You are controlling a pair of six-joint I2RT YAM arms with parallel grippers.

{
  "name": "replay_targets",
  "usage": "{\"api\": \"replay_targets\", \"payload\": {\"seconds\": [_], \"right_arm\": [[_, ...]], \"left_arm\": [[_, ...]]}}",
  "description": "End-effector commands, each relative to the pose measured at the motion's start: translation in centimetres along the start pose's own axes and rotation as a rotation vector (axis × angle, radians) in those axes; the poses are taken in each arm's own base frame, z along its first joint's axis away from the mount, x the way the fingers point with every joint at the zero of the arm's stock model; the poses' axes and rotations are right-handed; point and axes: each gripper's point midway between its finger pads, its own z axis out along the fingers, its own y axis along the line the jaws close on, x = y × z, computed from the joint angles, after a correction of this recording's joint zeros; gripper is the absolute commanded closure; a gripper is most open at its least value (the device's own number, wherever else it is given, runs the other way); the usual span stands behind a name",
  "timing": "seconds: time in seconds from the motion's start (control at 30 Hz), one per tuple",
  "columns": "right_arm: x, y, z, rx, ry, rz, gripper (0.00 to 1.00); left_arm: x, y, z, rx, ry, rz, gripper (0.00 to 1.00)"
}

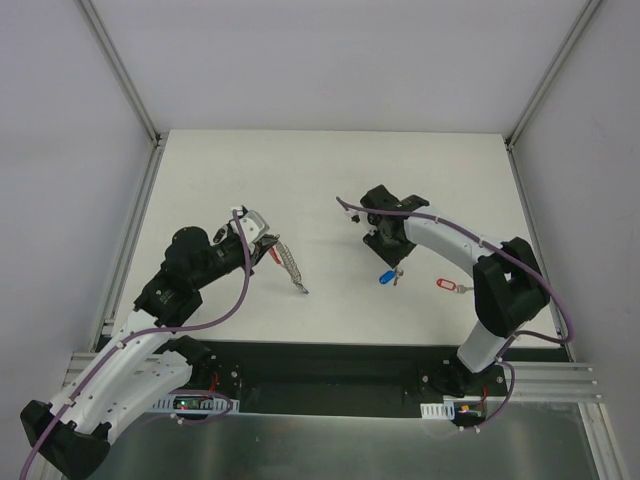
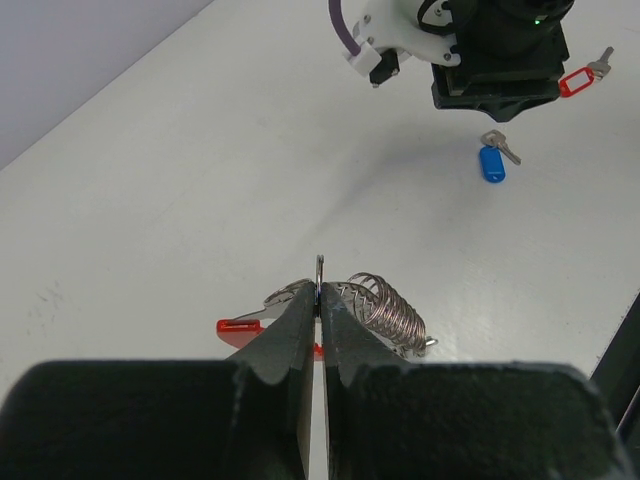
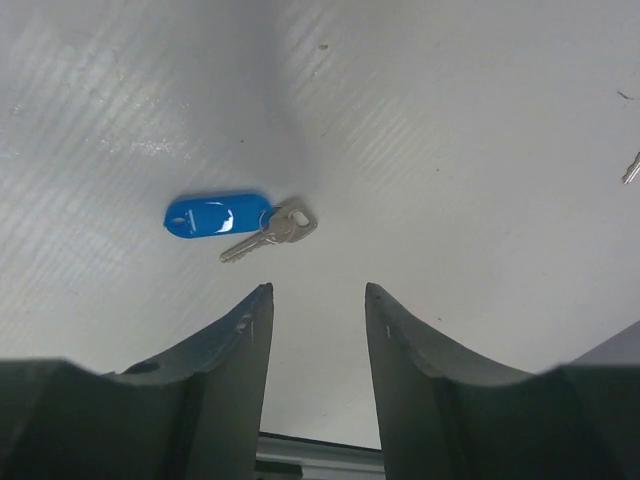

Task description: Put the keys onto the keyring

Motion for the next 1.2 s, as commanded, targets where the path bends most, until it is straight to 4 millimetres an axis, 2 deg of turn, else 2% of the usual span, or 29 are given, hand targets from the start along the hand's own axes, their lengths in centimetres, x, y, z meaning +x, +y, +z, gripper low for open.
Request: {"api": "replay_targets", "payload": {"seconds": [0.0,0.37,0.77,1.0,1.17], "right_arm": [[0.3,-0.9,0.0,0.045,0.058,-0.225,0.55],[1.0,1.6,2.5,-0.017,0.120,-0.420,0.53],[2.0,1.6,4.3,0.000,0.194,-0.463,0.53],[2.3,1.6,5.0,0.007,0.209,-0.474,0.64],[2.4,1.4,5.2,0.020,0.219,-0.481,0.75]], "left_arm": [[-2.2,0.4,-0.4,-0.016,-0.077,0.036,1.00],[-2.7,0.3,-0.8,-0.016,-0.096,0.041,1.00],[-2.5,0.4,-0.6,-0.017,-0.087,0.040,1.00],[-2.3,0.3,-0.5,-0.011,-0.081,0.037,1.00],[-2.2,0.2,-0.4,-0.004,-0.078,0.031,1.00]]}}
